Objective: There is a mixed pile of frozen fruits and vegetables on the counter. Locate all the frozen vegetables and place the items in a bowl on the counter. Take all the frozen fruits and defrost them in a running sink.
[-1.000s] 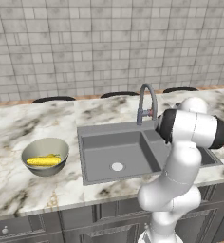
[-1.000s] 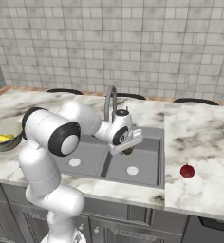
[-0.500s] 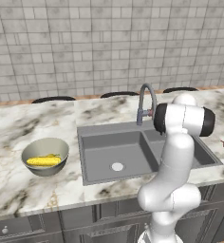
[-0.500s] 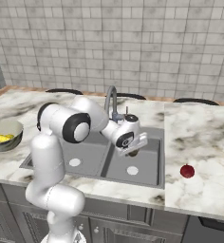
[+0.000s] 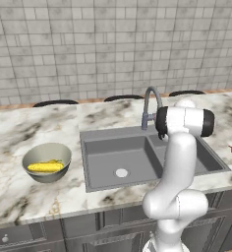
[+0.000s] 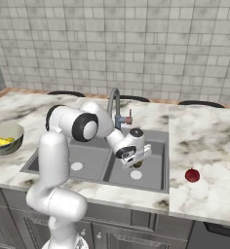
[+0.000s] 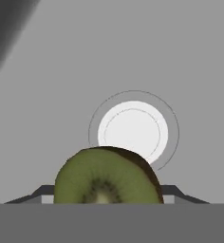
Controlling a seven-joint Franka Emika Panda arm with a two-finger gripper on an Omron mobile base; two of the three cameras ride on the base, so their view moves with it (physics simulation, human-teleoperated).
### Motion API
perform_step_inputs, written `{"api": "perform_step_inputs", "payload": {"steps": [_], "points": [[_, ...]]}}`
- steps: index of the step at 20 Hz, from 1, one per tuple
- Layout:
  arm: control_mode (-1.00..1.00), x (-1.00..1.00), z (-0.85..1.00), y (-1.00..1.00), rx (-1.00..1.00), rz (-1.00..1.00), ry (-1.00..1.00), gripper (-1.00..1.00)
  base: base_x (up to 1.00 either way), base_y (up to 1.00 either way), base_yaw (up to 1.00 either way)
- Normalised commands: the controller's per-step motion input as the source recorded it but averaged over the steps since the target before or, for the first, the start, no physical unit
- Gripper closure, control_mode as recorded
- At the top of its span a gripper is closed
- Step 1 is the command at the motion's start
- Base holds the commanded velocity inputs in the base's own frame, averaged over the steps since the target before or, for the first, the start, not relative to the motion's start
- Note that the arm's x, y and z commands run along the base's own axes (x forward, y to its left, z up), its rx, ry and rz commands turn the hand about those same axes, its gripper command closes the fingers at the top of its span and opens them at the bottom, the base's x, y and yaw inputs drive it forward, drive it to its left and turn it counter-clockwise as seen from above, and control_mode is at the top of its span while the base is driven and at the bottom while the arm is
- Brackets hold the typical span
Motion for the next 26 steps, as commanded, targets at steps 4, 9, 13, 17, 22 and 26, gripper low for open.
{"api": "perform_step_inputs", "payload": {"steps": [4,9,13,17,22,26], "points": [[-1.00,0.15,-0.32,0.00,0.00,0.01,0.00,1.00,0.00,0.00,0.00],[-1.00,0.10,-0.17,0.02,0.00,0.00,0.00,-1.00,0.00,0.00,0.00],[-1.00,0.06,-0.08,0.02,0.00,0.00,0.00,-1.00,0.00,0.00,0.00],[-1.00,0.01,0.00,0.00,0.00,0.00,0.03,-1.00,0.00,0.00,0.00],[-1.00,0.00,0.11,0.13,-0.04,-0.03,0.07,-1.00,0.00,0.00,0.00],[-1.00,0.00,0.43,0.09,-0.02,-0.04,0.13,-1.00,0.00,0.00,0.00]]}}
